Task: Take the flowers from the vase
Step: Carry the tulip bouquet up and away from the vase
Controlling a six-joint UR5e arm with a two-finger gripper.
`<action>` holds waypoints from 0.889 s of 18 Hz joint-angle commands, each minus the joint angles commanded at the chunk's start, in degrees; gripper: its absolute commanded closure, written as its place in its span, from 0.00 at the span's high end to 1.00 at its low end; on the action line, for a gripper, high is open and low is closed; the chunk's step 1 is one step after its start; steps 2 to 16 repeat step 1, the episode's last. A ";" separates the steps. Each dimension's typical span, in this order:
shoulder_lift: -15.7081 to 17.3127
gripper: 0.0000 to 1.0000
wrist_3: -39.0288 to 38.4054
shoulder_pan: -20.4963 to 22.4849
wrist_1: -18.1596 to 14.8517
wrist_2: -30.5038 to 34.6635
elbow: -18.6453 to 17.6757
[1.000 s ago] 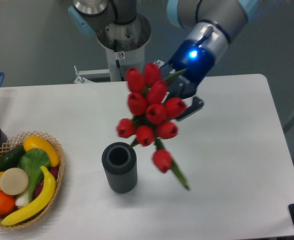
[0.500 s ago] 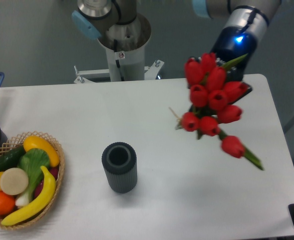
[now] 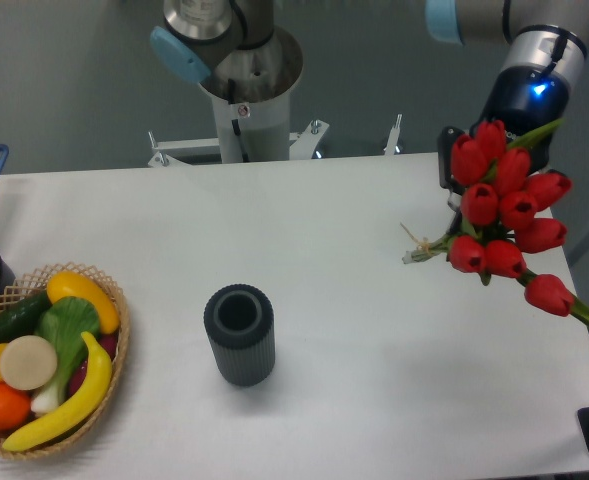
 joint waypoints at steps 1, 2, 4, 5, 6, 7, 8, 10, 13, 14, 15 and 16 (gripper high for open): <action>0.09 0.37 0.52 0.70 0.00 0.00 -0.44; 0.09 0.37 0.52 0.70 0.00 0.00 -0.44; 0.09 0.37 0.52 0.70 0.00 0.00 -0.44; 0.09 0.37 0.52 0.70 0.00 0.00 -0.44; 0.09 0.37 0.52 0.70 0.00 0.00 -0.44; 0.09 0.37 0.52 0.70 0.00 0.00 -0.44; 0.09 0.37 0.52 0.70 0.00 0.00 -0.44; 0.09 0.37 0.52 0.70 0.00 0.00 -0.44; 0.09 0.37 0.52 0.70 0.00 0.00 -0.44; 0.09 0.37 0.52 0.70 0.00 0.00 -0.44; 0.09 0.37 0.52 0.70 0.00 0.00 -0.44; 0.09 0.37 0.52 0.70 0.00 0.00 -0.44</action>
